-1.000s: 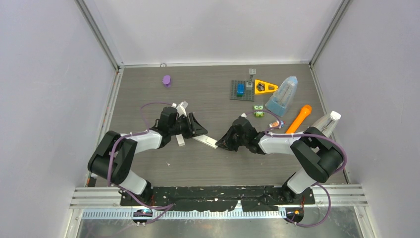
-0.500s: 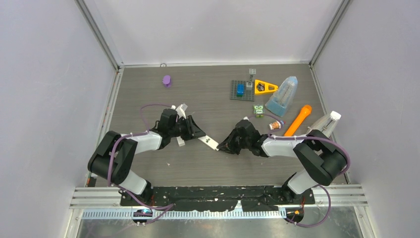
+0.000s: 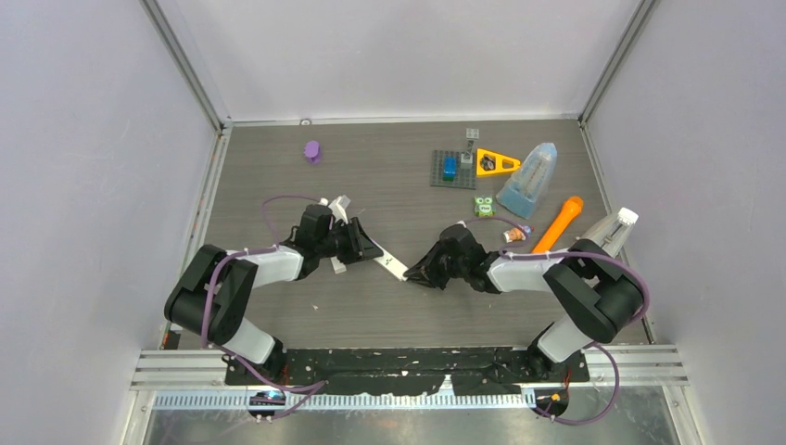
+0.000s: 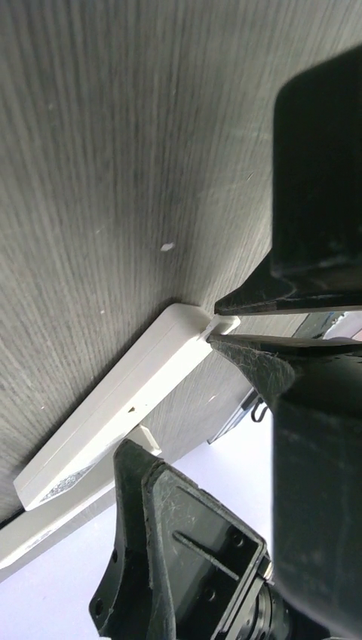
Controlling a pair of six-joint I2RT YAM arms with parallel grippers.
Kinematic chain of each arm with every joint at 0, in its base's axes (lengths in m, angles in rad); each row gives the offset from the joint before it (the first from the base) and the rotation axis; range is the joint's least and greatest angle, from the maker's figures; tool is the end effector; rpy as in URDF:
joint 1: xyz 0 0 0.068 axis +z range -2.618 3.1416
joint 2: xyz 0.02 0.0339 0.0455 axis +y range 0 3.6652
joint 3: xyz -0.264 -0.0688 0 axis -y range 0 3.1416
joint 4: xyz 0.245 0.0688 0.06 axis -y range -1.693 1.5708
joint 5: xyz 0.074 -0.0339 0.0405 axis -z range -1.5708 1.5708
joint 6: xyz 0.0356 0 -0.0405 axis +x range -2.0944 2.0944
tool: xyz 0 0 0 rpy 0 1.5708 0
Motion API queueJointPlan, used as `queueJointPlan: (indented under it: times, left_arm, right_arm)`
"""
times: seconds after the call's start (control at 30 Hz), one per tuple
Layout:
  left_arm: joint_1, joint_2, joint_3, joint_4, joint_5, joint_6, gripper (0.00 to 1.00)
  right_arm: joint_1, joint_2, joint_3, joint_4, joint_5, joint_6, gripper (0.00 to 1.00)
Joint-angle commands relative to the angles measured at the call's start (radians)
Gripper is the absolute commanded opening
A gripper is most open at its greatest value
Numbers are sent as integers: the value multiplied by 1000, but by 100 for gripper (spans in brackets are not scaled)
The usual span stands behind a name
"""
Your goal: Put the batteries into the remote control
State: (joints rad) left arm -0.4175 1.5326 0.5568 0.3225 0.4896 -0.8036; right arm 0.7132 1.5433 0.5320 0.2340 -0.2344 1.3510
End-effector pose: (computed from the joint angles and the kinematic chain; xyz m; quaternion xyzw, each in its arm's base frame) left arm 0.2497 -0.1291 0.1440 -0.0616 0.8743 -0.4244 0.2274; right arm 0.1996 0.1836 0.1254 0.2443 0.8840 0.3847 0.1043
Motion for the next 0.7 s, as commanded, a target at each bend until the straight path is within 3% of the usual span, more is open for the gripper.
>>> queueJointPlan:
  times: [0.0,0.43,0.67]
  left_arm:
    - [2,2,0,5,-13,16,34]
    - [2,-2,19,-2,-3,18,34]
    - [2,-21,61,-13,4,22,34]
  right_arm:
    - [9,64,21,-53,11,15,5]
    - [9,121,77,-106,55,16,11]
    - [17,128,86,-155,94,4,28]
